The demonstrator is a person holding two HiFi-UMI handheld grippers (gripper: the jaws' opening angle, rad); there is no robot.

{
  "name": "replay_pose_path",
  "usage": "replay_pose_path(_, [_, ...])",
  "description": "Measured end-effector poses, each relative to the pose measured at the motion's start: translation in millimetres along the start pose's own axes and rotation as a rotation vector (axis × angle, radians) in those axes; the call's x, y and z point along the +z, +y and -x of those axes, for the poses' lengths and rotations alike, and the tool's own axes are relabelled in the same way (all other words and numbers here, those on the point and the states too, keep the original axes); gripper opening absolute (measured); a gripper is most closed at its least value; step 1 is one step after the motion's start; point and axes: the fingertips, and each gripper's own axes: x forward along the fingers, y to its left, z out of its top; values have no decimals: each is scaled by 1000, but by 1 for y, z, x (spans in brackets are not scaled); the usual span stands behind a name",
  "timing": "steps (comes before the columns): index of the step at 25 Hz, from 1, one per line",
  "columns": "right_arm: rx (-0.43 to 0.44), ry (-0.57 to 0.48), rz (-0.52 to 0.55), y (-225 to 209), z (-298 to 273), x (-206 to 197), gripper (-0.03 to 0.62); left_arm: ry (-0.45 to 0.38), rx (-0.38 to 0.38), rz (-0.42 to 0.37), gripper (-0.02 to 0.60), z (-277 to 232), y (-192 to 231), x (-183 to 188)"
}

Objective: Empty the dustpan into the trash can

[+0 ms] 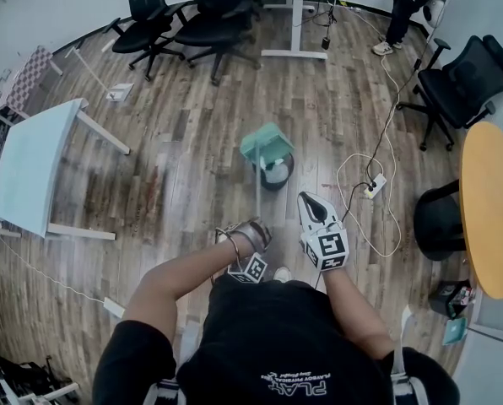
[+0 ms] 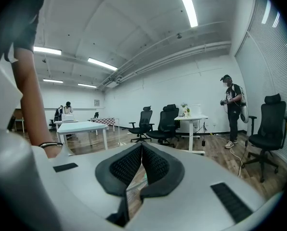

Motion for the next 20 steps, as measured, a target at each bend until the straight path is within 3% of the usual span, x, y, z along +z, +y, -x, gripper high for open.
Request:
replay_pose_path(3, [3,1,1,2,0,-1,23,6,-4,-36,109,-1,-6,3])
replay_pose_path(13, [10,18,18,6,1,-5,23,7,2,-21,109,-1,-5,-3])
replay_pose_path(16, [6,22,17,7,4,-8,23,-9,15,48,109,3,1,-6])
replay_pose_path(20, [-2,17,6,6,7,-9,23,-44,38,195,107,10,17,-12])
